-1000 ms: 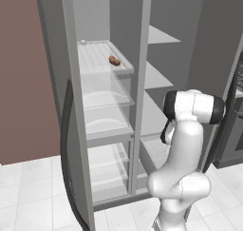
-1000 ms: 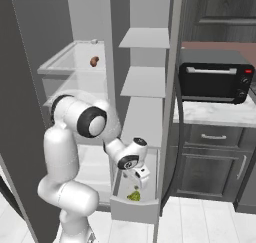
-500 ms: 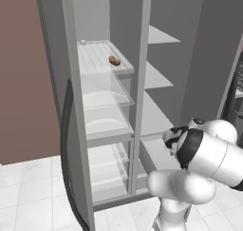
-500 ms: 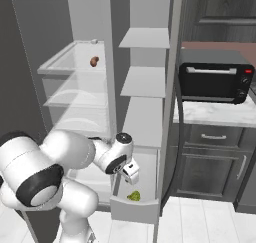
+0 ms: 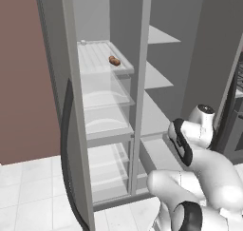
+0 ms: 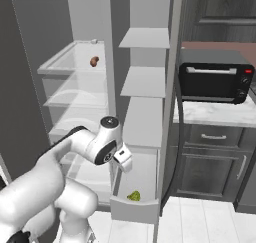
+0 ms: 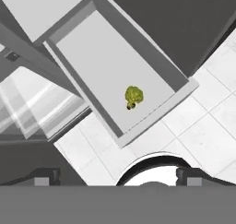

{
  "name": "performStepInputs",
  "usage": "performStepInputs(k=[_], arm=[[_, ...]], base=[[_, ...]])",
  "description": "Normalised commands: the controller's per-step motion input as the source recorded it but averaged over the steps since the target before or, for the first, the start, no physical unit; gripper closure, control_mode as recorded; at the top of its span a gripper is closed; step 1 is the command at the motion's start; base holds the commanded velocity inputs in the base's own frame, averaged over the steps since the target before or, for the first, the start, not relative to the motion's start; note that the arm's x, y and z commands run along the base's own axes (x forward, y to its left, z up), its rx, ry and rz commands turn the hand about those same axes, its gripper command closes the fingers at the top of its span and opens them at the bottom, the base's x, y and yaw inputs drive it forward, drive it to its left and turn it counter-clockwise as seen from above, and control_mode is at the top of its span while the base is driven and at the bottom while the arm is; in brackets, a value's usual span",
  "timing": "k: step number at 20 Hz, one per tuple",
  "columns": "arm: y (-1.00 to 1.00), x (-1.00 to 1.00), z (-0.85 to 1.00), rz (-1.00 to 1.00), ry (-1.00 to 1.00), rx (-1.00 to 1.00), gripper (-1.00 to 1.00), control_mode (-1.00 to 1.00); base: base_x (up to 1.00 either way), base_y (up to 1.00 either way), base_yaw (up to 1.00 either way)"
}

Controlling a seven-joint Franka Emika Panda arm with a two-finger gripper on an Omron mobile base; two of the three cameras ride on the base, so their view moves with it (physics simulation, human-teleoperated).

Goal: Take the broccoli and potato from the fridge shelf and place them in the freezer drawer to begin freezing them.

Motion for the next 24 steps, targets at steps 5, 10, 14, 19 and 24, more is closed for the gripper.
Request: performStepInputs(k=[5, 10, 14, 19, 24], arm=[[0.4, -0.63, 0.5, 0.03, 0.0, 0.0, -1.0, -1.0], [0.52, -0.56, 0.0, 0.0, 0.06, 0.0, -1.0, -1.0], [0.49, -0.52, 0.0, 0.0, 0.03, 0.0, -1.0, -1.0], [0.19, -0.07, 0.0, 0.0, 0.0, 0.0, -1.0, -1.0], [0.0, 0.0, 0.0, 0.0, 0.0, 0.0, -1.0, -1.0]], base=[[0.0, 0.0, 0.0], [0.0, 0.0, 0.0], [0.0, 0.0, 0.0], [0.0, 0.0, 0.0], [0.0, 0.0, 0.0]])
